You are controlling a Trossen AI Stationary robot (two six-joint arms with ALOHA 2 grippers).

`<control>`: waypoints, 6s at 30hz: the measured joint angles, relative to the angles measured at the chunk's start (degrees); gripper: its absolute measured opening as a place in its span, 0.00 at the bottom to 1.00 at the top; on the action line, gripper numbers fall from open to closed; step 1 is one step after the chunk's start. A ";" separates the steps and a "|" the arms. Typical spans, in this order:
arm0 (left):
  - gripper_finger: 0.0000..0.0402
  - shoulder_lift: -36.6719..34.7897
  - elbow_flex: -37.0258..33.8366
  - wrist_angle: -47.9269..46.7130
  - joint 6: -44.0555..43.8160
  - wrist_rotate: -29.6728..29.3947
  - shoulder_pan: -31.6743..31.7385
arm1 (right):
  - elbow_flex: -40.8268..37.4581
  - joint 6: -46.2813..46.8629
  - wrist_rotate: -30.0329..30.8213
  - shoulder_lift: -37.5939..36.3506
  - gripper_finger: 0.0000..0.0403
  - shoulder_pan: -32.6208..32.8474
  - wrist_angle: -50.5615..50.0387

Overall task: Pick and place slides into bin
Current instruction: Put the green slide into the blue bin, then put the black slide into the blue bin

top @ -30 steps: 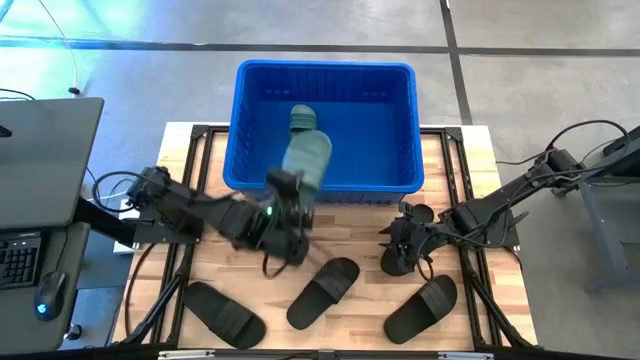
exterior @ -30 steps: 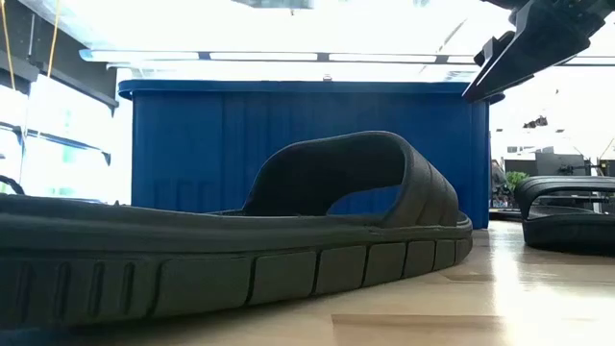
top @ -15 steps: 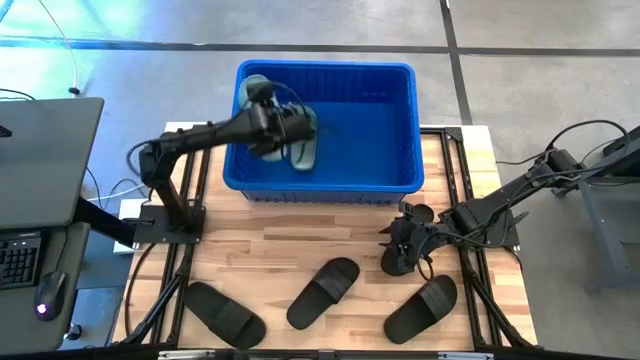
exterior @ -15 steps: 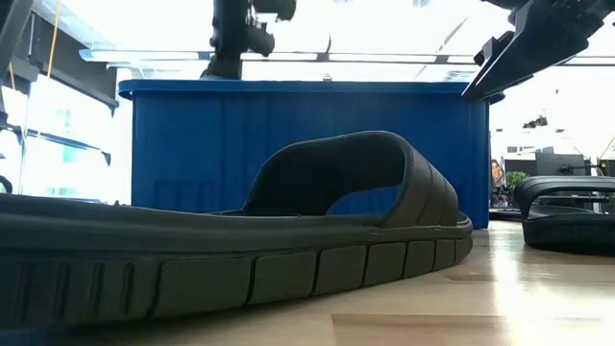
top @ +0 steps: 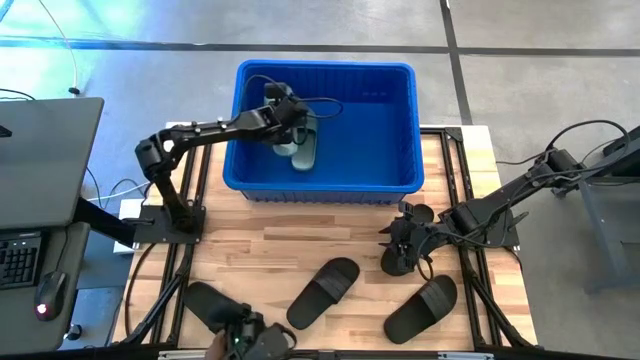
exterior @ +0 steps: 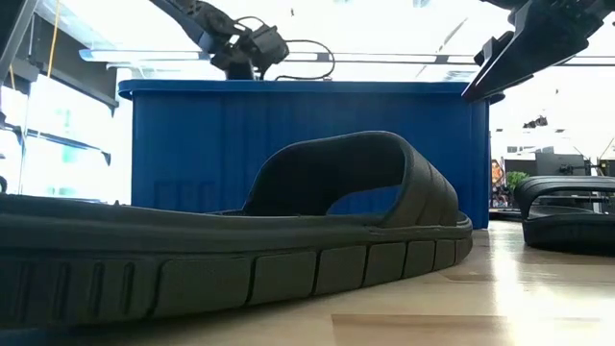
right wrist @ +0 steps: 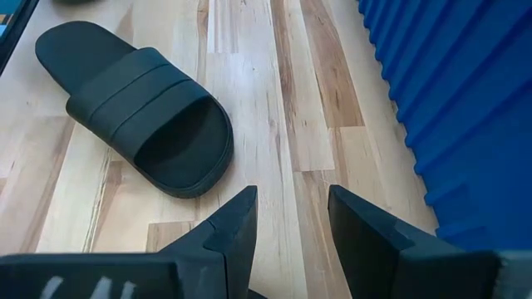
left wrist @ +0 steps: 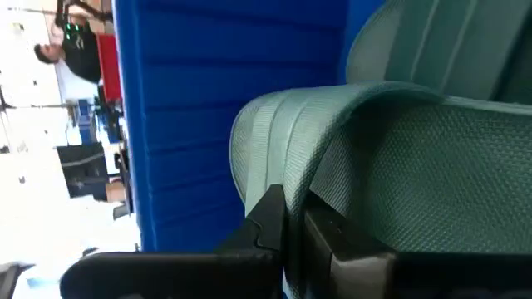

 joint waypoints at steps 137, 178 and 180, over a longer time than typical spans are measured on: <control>0.28 -0.09 30.79 -39.68 -12.36 9.77 -22.09 | 9.33 47.18 12.91 35.76 0.22 13.88 -50.56; 0.28 -0.02 30.77 -39.59 -11.86 10.10 -22.09 | 69.20 20.14 15.48 35.74 0.00 17.63 -64.14; 0.28 -0.02 30.77 -39.59 -11.24 10.08 -22.10 | 72.68 19.27 20.11 35.74 0.00 18.59 -67.09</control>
